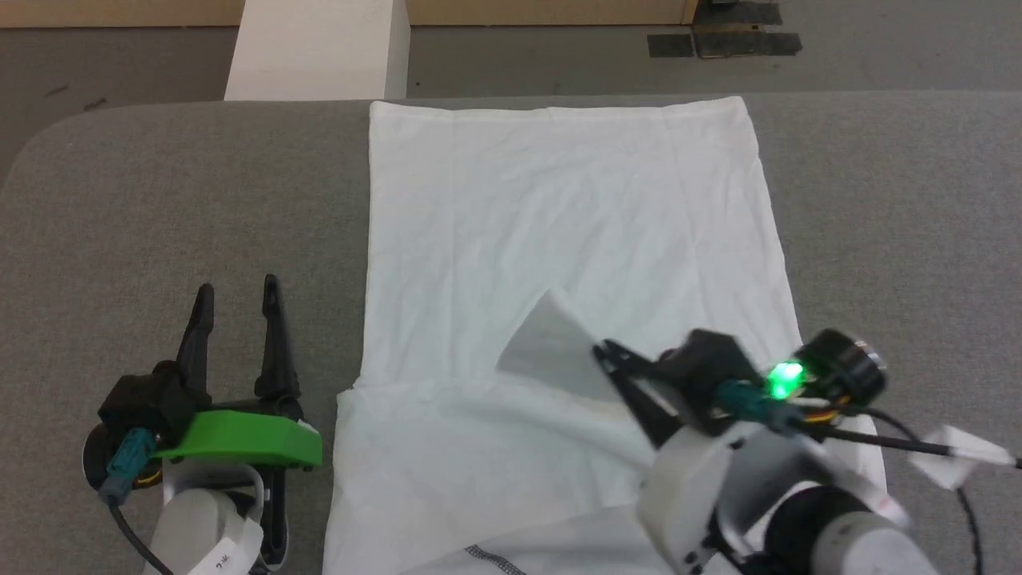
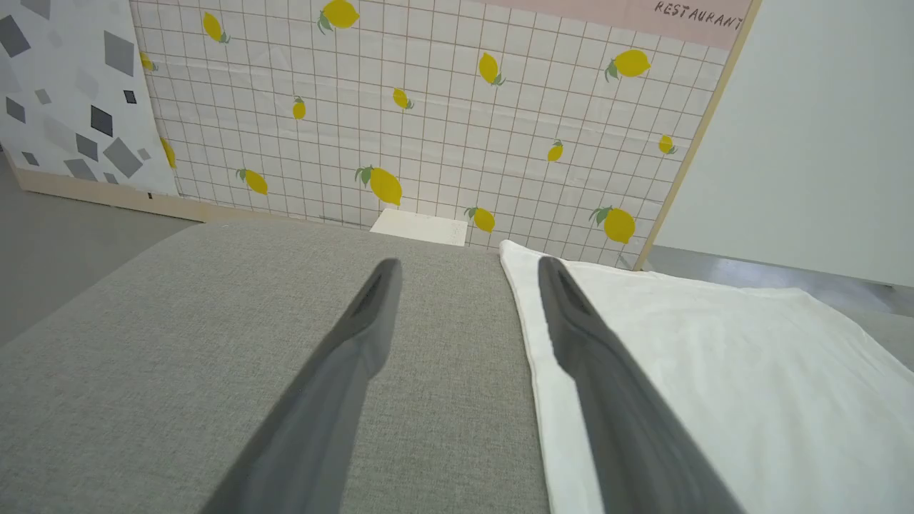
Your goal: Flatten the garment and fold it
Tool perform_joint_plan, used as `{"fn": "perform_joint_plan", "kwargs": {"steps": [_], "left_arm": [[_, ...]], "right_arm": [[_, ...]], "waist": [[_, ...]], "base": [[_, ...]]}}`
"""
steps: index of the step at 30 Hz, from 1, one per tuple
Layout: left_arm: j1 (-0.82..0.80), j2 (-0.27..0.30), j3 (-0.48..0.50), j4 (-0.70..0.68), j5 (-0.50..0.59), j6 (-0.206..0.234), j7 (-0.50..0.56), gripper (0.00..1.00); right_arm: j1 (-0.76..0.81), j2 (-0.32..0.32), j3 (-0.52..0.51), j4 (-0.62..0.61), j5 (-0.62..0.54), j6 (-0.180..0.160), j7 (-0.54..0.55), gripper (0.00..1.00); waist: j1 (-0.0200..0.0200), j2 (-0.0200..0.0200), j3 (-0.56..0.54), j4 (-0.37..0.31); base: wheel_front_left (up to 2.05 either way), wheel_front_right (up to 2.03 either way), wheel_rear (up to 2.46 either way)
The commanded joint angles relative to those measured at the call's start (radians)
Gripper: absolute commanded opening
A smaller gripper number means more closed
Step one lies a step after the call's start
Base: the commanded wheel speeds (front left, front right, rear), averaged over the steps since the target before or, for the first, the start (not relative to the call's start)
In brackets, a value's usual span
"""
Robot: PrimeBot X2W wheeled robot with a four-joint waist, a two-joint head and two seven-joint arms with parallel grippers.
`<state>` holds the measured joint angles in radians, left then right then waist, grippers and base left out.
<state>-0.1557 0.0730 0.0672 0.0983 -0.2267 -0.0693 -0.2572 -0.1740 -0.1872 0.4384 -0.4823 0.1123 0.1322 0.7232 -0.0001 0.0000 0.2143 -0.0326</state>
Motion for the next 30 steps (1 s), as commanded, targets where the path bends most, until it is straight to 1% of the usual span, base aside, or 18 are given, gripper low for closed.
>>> {"fn": "perform_joint_plan", "kwargs": {"steps": [1, 4, 8, 13, 14, 15, 17, 21, 23, 26, 28, 30], "left_arm": [[-0.007, 0.006, -0.002, 0.001, -0.008, -0.001, -0.004, 1.0], [-0.013, 0.003, -0.008, 0.003, -0.012, -0.001, -0.004, 1.0], [-0.024, 0.0, -0.012, 0.008, -0.018, -0.004, -0.004, 1.0], [-0.022, -0.002, -0.009, 0.007, -0.018, -0.004, -0.004, 1.0], [-0.021, -0.003, -0.007, 0.007, -0.018, -0.004, -0.004, 1.0], [-0.019, -0.003, -0.006, 0.008, -0.018, -0.004, -0.004, 1.0], [-0.016, -0.004, -0.007, 0.009, -0.018, -0.004, -0.005, 1.0], [-0.014, -0.004, -0.014, 0.014, -0.015, -0.007, -0.005, 1.0], [-0.014, 0.0, -0.021, 0.018, -0.013, -0.011, -0.005, 1.0], [-0.019, 0.016, -0.032, 0.018, -0.007, -0.017, 0.001, 1.0], [-0.028, 0.032, -0.037, 0.013, -0.003, -0.021, 0.012, 1.0], [-0.044, 0.052, -0.043, 0.005, -0.001, -0.026, 0.028, 1.0]], "right_arm": [[-0.025, 0.015, 0.038, 0.054, -0.009, -0.002, -0.021, 0.0], [-0.043, 0.047, 0.127, 0.211, -0.002, -0.002, -0.054, 0.0], [-0.054, 0.069, 0.201, 0.4, 0.01, -0.002, -0.1, 0.0], [-0.062, 0.069, 0.262, 0.546, 0.052, -0.002, -0.107, 0.0], [-0.063, 0.066, 0.268, 0.562, 0.062, -0.002, -0.104, 0.06], [-0.061, 0.063, 0.27, 0.571, 0.072, -0.002, -0.099, 0.22], [-0.055, 0.053, 0.262, 0.577, 0.089, -0.002, -0.086, 1.0], [-0.022, 0.057, 0.164, 0.511, 0.113, -0.002, -0.133, 1.0], [0.006, 0.068, 0.083, 0.455, 0.115, -0.002, -0.169, 1.0], [0.05, 0.095, -0.083, 0.352, 0.093, -0.002, -0.249, 1.0], [0.072, 0.109, -0.173, 0.295, 0.074, -0.002, -0.3, 1.0], [0.082, 0.119, -0.241, 0.251, 0.061, -0.002, -0.357, 1.0]], "waist": [[0.0001, 0.0, 0.009, 0.009], [0.0001, 0.0, 0.017, 0.021], [0.0001, 0.0, 0.025, 0.037], [0.0001, 0.0, 0.028, 0.041], [0.0001, 0.0, 0.028, 0.04], [0.0001, 0.0, 0.028, 0.039], [0.0001, 0.0, 0.025, 0.035], [0.0001, 0.0, 0.016, 0.023], [0.0001, 0.0, 0.011, 0.015], [0.0001, 0.0, 0.011, -0.01], [0.0001, 0.0, 0.017, -0.031], [0.0001, 0.0, 0.028, -0.055]], "base": [[0.0, 0.0, 0.0], [0.0, 0.0, 0.0], [0.0, 0.0, 0.0], [0.0, 0.0, 0.0], [0.0, 0.0, 0.0], [0.0, 0.0, 0.0], [0.0, 0.0, 0.0], [0.0, 0.0, 0.0], [0.0, 0.0, 0.0], [0.0, 0.0, 0.0], [0.0, 0.0, 0.0], [0.0, 0.0, 0.0]]}}
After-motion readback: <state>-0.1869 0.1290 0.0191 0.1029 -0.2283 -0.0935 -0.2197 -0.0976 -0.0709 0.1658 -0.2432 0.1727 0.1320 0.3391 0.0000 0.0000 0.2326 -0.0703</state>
